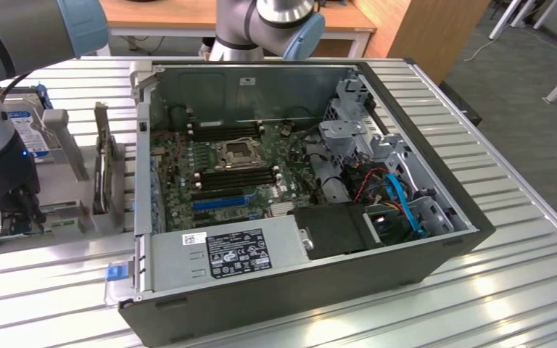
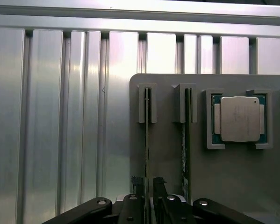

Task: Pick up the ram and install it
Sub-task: 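Pick up the ram and move it above insertion slot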

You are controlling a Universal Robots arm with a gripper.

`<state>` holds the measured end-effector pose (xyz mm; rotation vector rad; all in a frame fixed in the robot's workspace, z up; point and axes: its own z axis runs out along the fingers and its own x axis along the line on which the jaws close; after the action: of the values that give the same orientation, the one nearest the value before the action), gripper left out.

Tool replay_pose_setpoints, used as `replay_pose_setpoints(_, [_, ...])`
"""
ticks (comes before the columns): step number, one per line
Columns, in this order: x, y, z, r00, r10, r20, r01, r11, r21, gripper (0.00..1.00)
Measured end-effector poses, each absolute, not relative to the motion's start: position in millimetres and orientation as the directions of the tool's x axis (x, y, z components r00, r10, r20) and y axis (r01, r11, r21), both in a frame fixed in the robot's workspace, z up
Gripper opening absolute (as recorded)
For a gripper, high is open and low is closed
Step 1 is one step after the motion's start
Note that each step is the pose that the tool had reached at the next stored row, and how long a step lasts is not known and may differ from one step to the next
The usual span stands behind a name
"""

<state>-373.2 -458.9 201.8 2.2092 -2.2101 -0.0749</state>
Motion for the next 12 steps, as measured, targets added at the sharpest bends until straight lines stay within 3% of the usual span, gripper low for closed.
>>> replay_pose_setpoints(8, [-373.2,-458.9,201.8,-0.001,-1.000,-0.023,-0.999,0.000,0.045,0.23])
replay_pose_setpoints(12, [-373.2,-458.9,201.8,-0.001,-1.000,-0.023,-0.999,0.000,0.045,0.11])
